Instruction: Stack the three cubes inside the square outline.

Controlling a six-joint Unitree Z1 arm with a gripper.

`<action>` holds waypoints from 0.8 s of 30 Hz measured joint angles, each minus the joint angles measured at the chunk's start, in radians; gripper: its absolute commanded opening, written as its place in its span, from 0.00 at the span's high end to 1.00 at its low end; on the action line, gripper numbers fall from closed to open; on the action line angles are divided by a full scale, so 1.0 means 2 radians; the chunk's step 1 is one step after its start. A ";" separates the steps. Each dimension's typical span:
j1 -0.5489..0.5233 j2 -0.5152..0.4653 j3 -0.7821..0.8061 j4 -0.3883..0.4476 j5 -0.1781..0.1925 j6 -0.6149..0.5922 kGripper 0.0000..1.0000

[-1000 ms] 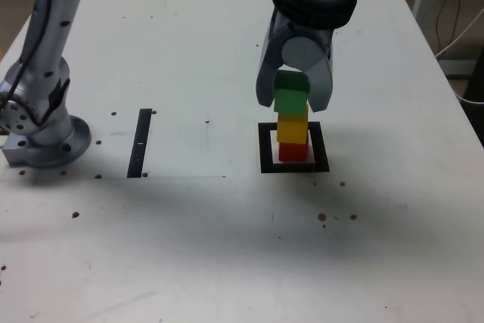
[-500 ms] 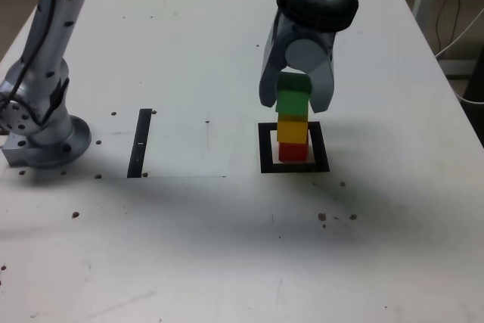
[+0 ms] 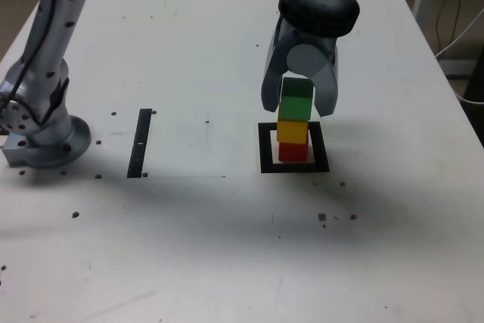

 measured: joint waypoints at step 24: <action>0.000 -0.063 -0.003 0.017 0.039 0.002 0.02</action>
